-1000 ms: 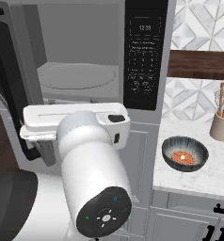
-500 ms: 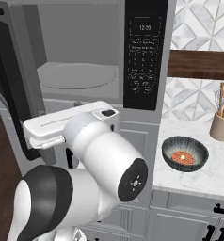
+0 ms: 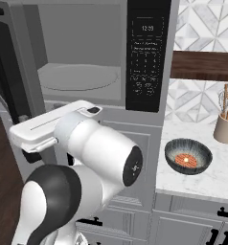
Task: Open the microwave, place the bowl with waffle inside the microwave, then close the microwave door and turn it on.
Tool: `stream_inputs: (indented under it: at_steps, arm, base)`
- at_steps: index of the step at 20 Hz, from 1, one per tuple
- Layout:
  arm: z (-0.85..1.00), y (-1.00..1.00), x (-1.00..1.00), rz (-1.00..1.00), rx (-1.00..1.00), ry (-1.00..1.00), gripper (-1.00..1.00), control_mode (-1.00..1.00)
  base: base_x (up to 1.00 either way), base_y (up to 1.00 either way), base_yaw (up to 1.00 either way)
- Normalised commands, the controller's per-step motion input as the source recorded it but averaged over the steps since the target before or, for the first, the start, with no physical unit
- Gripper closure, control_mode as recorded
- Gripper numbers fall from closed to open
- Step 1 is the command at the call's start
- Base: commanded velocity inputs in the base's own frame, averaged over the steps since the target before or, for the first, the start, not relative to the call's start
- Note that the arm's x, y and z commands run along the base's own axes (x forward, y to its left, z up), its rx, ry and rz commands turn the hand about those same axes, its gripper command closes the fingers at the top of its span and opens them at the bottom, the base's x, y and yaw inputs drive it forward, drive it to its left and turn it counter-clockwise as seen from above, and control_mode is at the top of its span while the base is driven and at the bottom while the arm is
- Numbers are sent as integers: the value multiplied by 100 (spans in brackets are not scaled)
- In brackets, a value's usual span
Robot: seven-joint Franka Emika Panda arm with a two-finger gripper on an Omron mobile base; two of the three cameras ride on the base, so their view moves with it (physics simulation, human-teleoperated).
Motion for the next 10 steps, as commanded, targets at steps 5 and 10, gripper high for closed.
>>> stream_inputs:
  at_steps: [5, 10]
  arm:
    - [0, 0, -12, 19, 0, 2, -100, -100]
    - [0, 1, -41, 27, 0, 0, -100, -100]
  base:
    - [0, 0, 0]
    - [0, 0, 0]
